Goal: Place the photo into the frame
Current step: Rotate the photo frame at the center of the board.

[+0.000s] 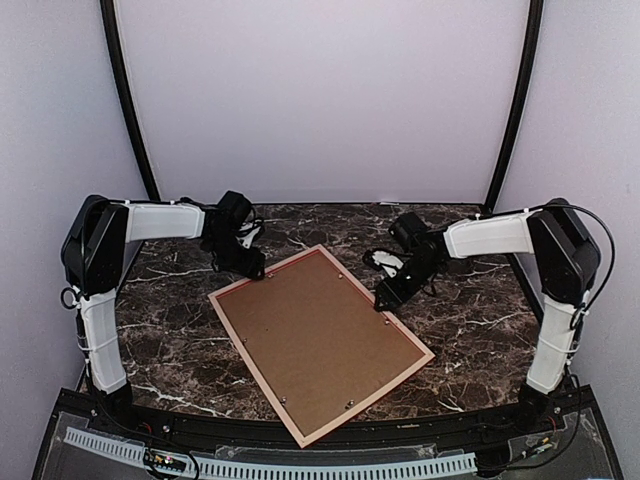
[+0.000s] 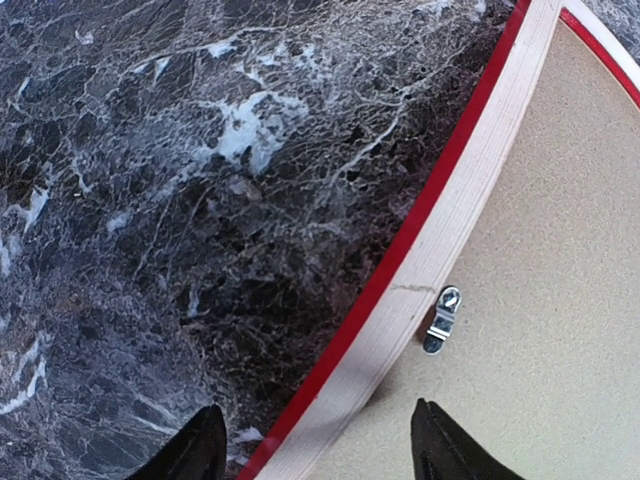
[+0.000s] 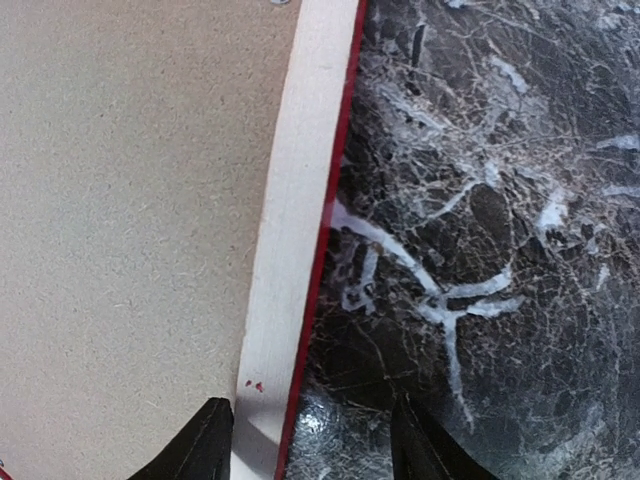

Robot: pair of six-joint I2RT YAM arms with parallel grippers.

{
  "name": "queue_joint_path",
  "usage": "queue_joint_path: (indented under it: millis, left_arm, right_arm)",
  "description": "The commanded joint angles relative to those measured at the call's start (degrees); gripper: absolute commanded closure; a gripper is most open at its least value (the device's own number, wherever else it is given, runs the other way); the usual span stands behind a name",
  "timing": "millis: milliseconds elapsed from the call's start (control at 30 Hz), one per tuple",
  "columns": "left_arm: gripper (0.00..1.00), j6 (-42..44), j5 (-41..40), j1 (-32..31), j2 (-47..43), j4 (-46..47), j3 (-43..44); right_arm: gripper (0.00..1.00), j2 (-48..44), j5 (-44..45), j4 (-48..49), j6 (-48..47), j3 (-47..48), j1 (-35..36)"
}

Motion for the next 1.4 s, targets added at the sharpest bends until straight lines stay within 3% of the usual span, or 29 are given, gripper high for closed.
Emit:
queue_joint_path:
  millis: [0,267,500,800,1167,1367]
  left_arm:
    - [0.38,1.2,-1.2,0.6,0.6,-1.7,-0.5]
    - [0.51,1.0,-1.6,1.0,1.9,-0.1,-1.4]
    - [0.71,-2.0,-0.7,1.0,1.7,0.4,-3.3]
    - [0.84,-9.9,-1.4,1.0,-2.4,5.0,-11.9]
    - [0.84,-22.1,5.6,0.9,-12.2,16.9,-27.4]
    - [0.76,-27.4,7.8,-1.6,-19.4,21.3,-36.5]
  right_arm:
    - [0.45,-4.6,2.1,1.4,3.4,-0.8,-0.9]
    - [0.4,-12.7,-2.0,8.6,14.1,-7.1,-1.2]
    - [0.35,-17.0,3.7,8.7,23.3,-10.6,-1.2]
    - [0.29,-24.7,9.2,6.8,36.4,-19.1,-1.2]
    - [0.26,-30.9,7.3,9.5,48.8,-30.1,-1.0]
    - [0.26,-32.0,8.3,9.8,50.9,-34.0,-0.9]
